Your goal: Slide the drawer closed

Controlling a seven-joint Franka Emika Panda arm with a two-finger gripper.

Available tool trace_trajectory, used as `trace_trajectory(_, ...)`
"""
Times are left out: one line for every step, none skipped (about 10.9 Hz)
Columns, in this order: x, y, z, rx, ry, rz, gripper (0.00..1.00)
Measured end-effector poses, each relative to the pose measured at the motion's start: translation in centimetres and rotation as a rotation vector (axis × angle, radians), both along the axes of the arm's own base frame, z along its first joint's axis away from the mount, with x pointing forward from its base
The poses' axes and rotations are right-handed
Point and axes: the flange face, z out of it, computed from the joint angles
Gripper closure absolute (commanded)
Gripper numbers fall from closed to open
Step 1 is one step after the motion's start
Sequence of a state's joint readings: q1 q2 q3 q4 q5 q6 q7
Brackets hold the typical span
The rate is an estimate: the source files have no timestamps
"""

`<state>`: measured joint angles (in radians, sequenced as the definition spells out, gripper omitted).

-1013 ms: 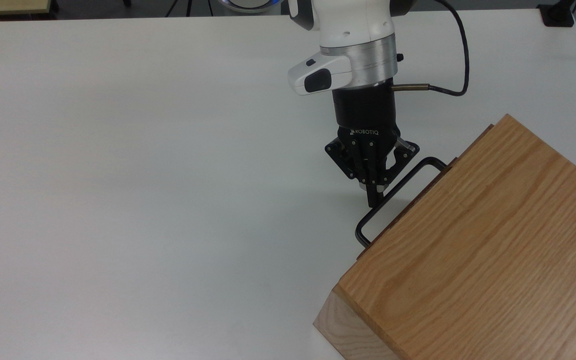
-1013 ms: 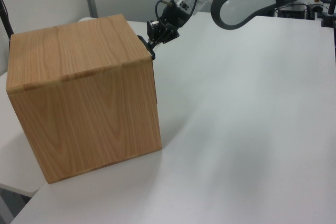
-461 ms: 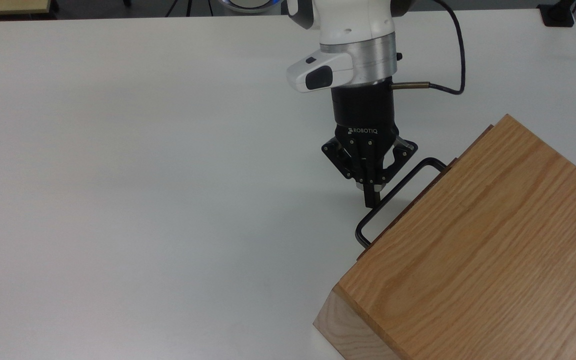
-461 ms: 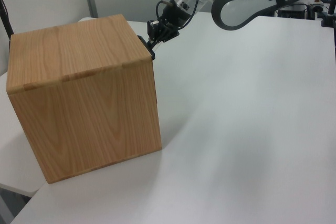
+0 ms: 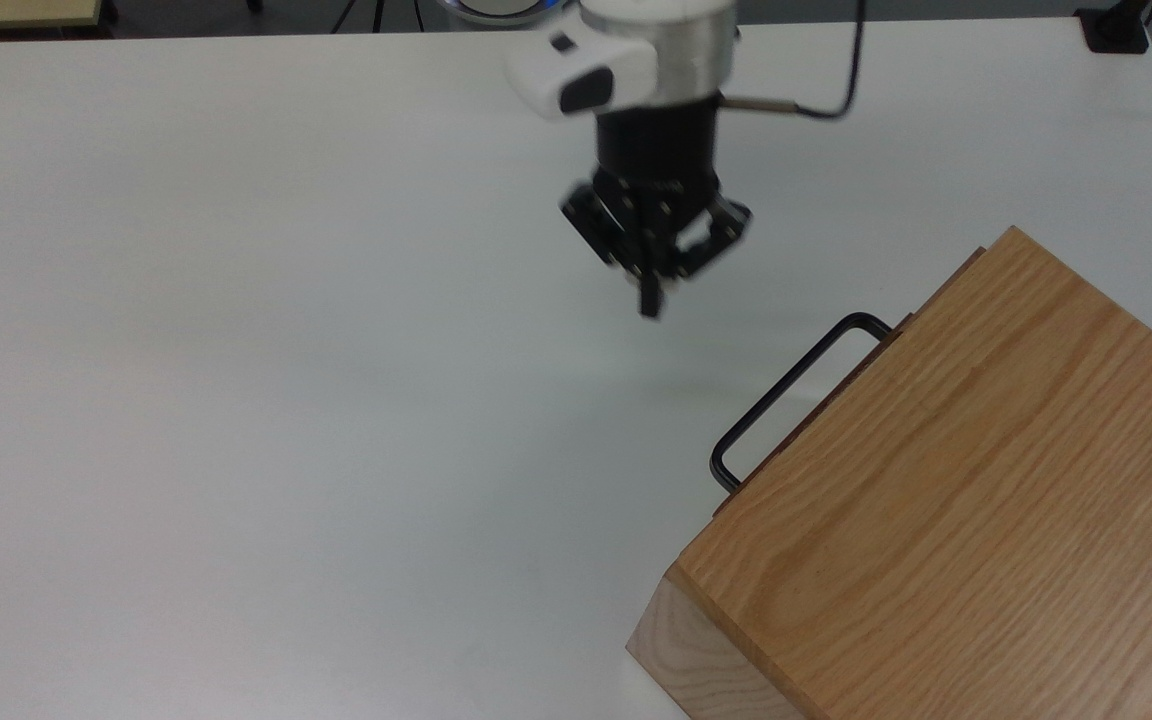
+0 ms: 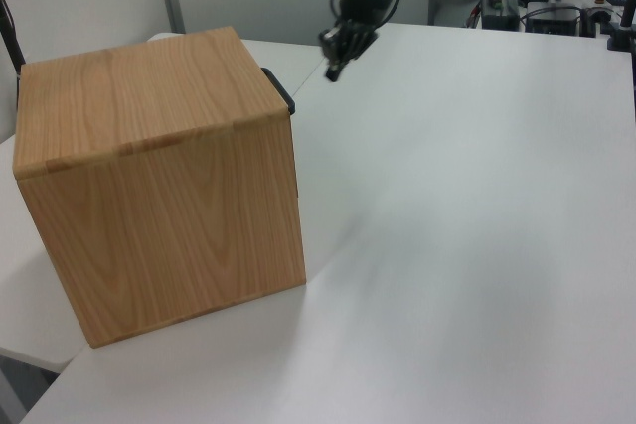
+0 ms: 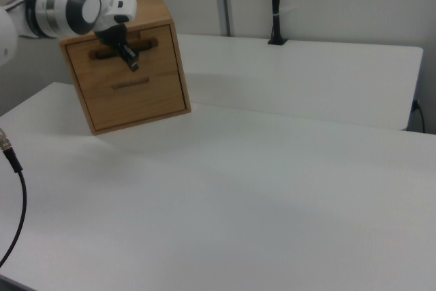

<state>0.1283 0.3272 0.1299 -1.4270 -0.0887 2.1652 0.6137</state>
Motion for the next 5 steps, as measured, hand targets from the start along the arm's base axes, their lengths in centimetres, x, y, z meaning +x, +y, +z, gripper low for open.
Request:
trace_trajectory(-1.5, -1.3, 1.4, -0.038, 0.076, 0.011, 1.0)
trace_trajectory(-3.4, -2.6, 3.1, -0.068, 0.149, 0.019, 1.0)
trace_trajectory(-5.3, -3.9, 5.1, -0.073, 0.202, 0.021, 1.0)
trace_trajectory(-7.1, -5.3, 7.0, -0.06, 0.245, 0.028, 1.0)
trace_trajectory(-8.8, -6.6, 8.3, -0.047, 0.29, 0.038, 1.0)
